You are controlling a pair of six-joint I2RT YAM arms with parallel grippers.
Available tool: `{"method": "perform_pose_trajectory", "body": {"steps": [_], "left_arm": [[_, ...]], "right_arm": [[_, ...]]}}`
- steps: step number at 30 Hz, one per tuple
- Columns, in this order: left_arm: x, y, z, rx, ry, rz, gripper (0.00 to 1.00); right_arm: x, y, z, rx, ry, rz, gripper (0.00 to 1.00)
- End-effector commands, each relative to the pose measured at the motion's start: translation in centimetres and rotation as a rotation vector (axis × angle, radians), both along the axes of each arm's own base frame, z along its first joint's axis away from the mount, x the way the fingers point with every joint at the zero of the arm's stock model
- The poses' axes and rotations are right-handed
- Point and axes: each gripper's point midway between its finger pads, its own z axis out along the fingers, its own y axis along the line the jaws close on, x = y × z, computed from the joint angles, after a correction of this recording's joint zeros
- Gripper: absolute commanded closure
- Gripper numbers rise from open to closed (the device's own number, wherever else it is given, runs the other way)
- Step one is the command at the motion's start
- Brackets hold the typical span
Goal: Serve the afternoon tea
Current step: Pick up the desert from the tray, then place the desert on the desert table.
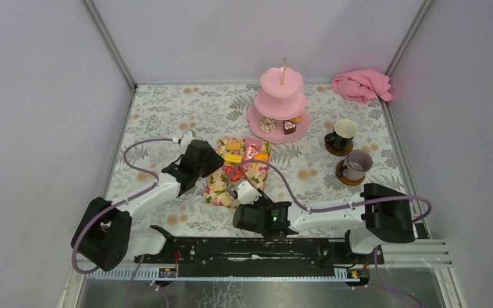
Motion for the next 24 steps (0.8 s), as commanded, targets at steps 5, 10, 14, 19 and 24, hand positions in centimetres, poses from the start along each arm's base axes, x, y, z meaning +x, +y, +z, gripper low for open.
{"method": "perform_pose_trajectory", "body": {"steps": [5,10,14,19,24], "left_arm": [[1.4,2.1,3.9,0.029,-0.107,0.118,0.44],[1.3,2.9,4.8,0.032,-0.143,0.143,0.43],[1.1,3.2,5.2,0.030,-0.164,0.153,0.43],[1.0,3.2,5.4,0.021,-0.177,0.148,0.43],[0.9,2.9,5.7,0.002,-0.189,0.134,0.43]], "right_arm": [[0.6,1.1,5.2,0.139,-0.025,-0.041,1.00],[0.7,0.7,8.5,0.227,-0.047,-0.072,1.00],[0.8,0.6,11.4,0.310,-0.059,-0.082,1.00],[1.1,-0.6,14.5,0.358,-0.091,-0.122,1.00],[2.1,-2.8,17.6,0.383,-0.173,-0.196,1.00]]}}
